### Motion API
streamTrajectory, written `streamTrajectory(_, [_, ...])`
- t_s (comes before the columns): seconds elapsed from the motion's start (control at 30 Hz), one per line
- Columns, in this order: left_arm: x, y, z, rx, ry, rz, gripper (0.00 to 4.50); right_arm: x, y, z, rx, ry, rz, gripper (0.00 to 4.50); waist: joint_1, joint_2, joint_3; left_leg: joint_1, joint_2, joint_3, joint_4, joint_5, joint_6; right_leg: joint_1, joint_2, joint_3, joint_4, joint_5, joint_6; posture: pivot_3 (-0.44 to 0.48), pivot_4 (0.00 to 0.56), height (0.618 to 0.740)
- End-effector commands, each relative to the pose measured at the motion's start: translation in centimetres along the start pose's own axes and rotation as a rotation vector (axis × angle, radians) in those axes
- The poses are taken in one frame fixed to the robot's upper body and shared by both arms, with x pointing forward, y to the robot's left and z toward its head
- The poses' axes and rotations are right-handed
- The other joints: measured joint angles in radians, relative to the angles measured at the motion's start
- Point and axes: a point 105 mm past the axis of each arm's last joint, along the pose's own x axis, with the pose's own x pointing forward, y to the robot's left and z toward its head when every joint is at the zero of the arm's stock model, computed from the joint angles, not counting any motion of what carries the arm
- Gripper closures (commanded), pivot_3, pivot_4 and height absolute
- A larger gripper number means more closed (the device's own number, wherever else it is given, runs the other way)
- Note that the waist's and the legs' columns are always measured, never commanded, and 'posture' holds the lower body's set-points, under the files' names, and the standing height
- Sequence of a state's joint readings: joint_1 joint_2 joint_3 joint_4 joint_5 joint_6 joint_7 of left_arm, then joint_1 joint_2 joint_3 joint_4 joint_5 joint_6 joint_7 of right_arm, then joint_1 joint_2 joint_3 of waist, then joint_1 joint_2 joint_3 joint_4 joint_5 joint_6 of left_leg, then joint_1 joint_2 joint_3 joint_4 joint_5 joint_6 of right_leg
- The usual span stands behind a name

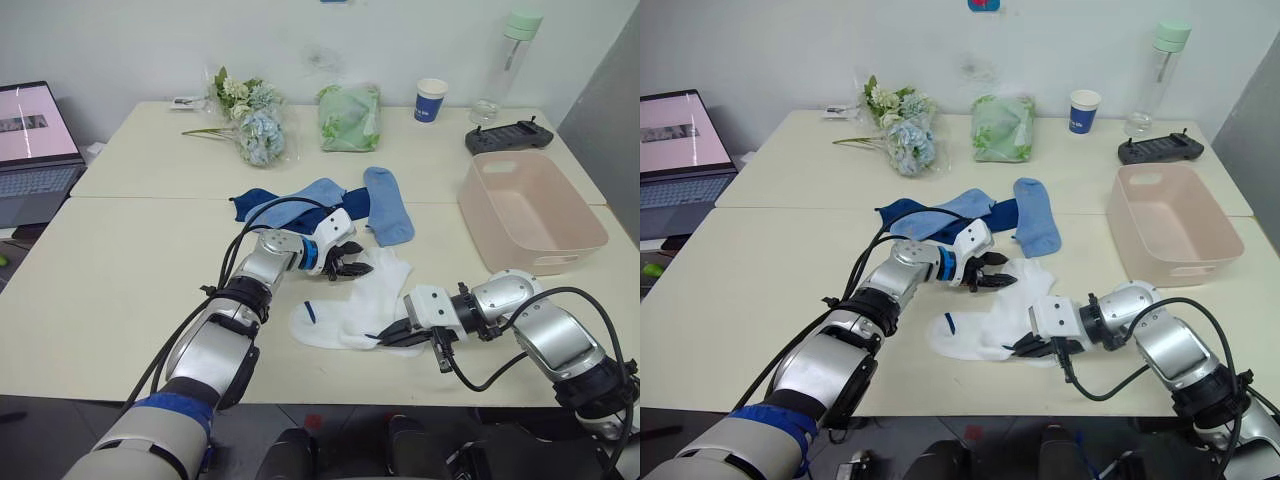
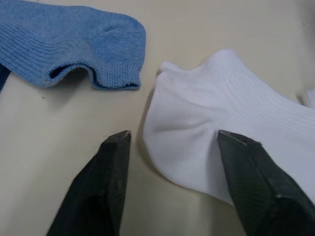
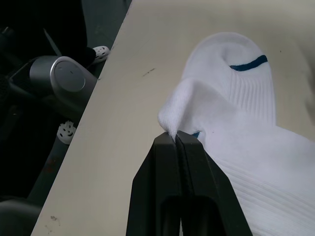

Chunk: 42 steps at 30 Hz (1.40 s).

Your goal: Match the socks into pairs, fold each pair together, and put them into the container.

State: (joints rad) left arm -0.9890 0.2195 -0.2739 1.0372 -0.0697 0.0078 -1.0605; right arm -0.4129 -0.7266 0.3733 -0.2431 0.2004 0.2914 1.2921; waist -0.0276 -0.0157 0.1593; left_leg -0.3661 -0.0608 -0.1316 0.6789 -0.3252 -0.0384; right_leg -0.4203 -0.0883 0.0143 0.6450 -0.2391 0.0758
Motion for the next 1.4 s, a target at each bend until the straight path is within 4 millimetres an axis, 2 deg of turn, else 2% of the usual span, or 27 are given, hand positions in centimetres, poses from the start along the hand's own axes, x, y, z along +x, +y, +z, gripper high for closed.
streamTrajectory(0.03, [-0.2, 0.4, 1.2, 0.022, -0.038, 0.004, 3.11, -0.6, -0.4, 0.8, -0.027, -0.024, -0.028, 4.50, -0.001, 0.000, 0.000, 0.000, 0.000, 0.000, 0.000, 0.000, 0.000, 0.000, 0.000, 0.000, 0.000, 0.000, 0.000, 0.000, 0.150, 0.740])
streamTrajectory(0.17, [-1.3, 1.2, 1.5, 0.002, -0.086, 0.055, 4.34, -1.0, -1.0, 0.9, -0.028, -0.040, -0.039, 4.50, -0.001, 0.000, 0.000, 0.000, 0.000, -0.001, 0.000, 0.000, 0.000, 0.000, 0.000, 0.000, 0.000, 0.000, 0.000, 0.000, 0.150, 0.740])
streamTrajectory(0.2, [-1.6, 1.3, 1.6, -0.005, -0.099, 0.060, 4.48, -1.0, -1.2, 1.1, -0.025, -0.053, -0.041, 4.50, -0.001, 0.000, 0.000, 0.000, 0.000, -0.001, 0.000, 0.000, 0.000, 0.000, 0.000, 0.000, 0.000, 0.000, 0.000, 0.000, 0.150, 0.740])
streamTrajectory(0.33, [-2.7, 1.7, 1.3, -0.010, -0.120, 0.114, 4.48, -1.1, -1.8, 1.5, -0.032, -0.071, -0.049, 4.50, -0.004, 0.000, 0.000, 0.000, 0.001, -0.002, 0.000, 0.000, 0.000, 0.000, 0.000, 0.000, 0.001, 0.000, 0.000, 0.000, 0.150, 0.740])
streamTrajectory(0.5, [-7.1, 1.2, 0.9, -0.035, -0.204, 0.277, 4.48, -2.3, -4.1, 1.1, -0.062, -0.050, -0.125, 4.50, -0.016, 0.000, 0.000, 0.001, 0.001, -0.001, 0.000, 0.000, 0.000, -0.002, 0.000, 0.002, 0.001, 0.000, 0.000, 0.000, 0.150, 0.740])
streamTrajectory(0.57, [-9.1, 0.1, 0.9, -0.072, -0.242, 0.350, 4.48, -3.0, -5.6, 0.2, -0.089, -0.009, -0.173, 4.50, -0.017, 0.000, 0.000, 0.001, 0.002, -0.002, 0.000, 0.000, 0.000, -0.002, 0.001, 0.002, 0.002, 0.000, 0.000, 0.000, 0.150, 0.740])
streamTrajectory(0.7, [-11.6, -2.6, 0.6, -0.183, -0.299, 0.473, 4.48, -4.1, -7.9, -1.6, -0.097, 0.028, -0.243, 4.50, -0.006, 0.000, 0.000, 0.001, 0.003, -0.001, 0.000, 0.000, 0.000, -0.001, 0.000, 0.002, 0.002, 0.000, 0.000, 0.000, 0.150, 0.740])
streamTrajectory(0.83, [-11.3, -7.1, -0.8, -0.293, -0.302, 0.540, 4.48, -4.4, -8.8, -3.8, -0.118, 0.080, -0.254, 4.50, 0.000, 0.000, 0.000, 0.001, 0.004, -0.001, -0.001, 0.000, 0.000, -0.001, -0.002, 0.003, -0.001, 0.000, 0.000, 0.000, 0.150, 0.740])
streamTrajectory(0.97, [-10.7, -8.3, -1.9, -0.343, -0.274, 0.580, 4.48, -4.5, -9.0, -4.6, -0.116, 0.088, -0.249, 4.50, 0.005, 0.000, 0.000, 0.001, 0.002, -0.001, 0.000, 0.000, 0.000, 0.000, -0.001, 0.002, 0.001, 0.000, -0.001, 0.000, 0.150, 0.740])
streamTrajectory(1.03, [-10.5, -8.8, -3.1, -0.362, -0.245, 0.611, 4.50, -4.8, -9.1, -4.7, -0.099, 0.076, -0.254, 4.07, 0.001, 0.001, -0.001, 0.002, 0.002, 0.000, 0.000, 0.000, -0.001, 0.000, -0.001, 0.003, 0.001, 0.001, -0.001, 0.000, 0.150, 0.740])
streamTrajectory(1.07, [-10.5, -8.9, -3.3, -0.364, -0.240, 0.619, 4.50, -5.0, -9.2, -4.7, -0.092, 0.070, -0.262, 3.87, -0.001, 0.001, -0.001, 0.003, 0.002, 0.000, -0.001, 0.000, -0.001, 0.001, -0.001, 0.003, 0.000, 0.001, -0.001, 0.000, 0.150, 0.740])
streamTrajectory(1.13, [-10.9, -8.7, -3.3, -0.365, -0.250, 0.622, 4.50, -5.9, -9.6, -4.4, -0.065, 0.045, -0.307, 3.21, -0.003, 0.001, -0.001, 0.002, 0.002, 0.001, -0.001, 0.000, -0.001, 0.000, 0.000, 0.004, 0.000, 0.001, -0.001, 0.000, 0.150, 0.740])
streamTrajectory(1.23, [-11.7, -8.9, -2.9, -0.373, -0.269, 0.578, 3.86, -7.8, -10.3, -4.4, -0.025, 0.026, -0.417, 2.16, -0.002, 0.001, -0.001, 0.002, 0.002, 0.000, -0.001, 0.000, -0.001, 0.000, 0.000, 0.003, 0.001, 0.001, -0.001, 0.000, 0.150, 0.740])
streamTrajectory(1.33, [-12.8, -9.3, -3.3, -0.367, -0.213, 0.520, 2.97, -9.9, -10.7, -4.4, 0.117, -0.014, -0.551, 1.14, -0.001, 0.001, -0.001, 0.002, 0.002, 0.000, -0.001, 0.000, -0.001, 0.000, 0.000, 0.003, 0.000, 0.001, -0.001, 0.000, 0.150, 0.740])
streamTrajectory(1.4, [-13.6, -9.7, -3.4, -0.366, -0.190, 0.484, 2.28, -10.6, -10.4, -4.3, 0.208, -0.032, -0.600, 1.09, 0.001, 0.001, -0.001, 0.002, 0.003, 0.000, -0.002, 0.000, -0.001, 0.000, 0.000, 0.003, 0.000, 0.001, -0.001, 0.000, 0.150, 0.740])
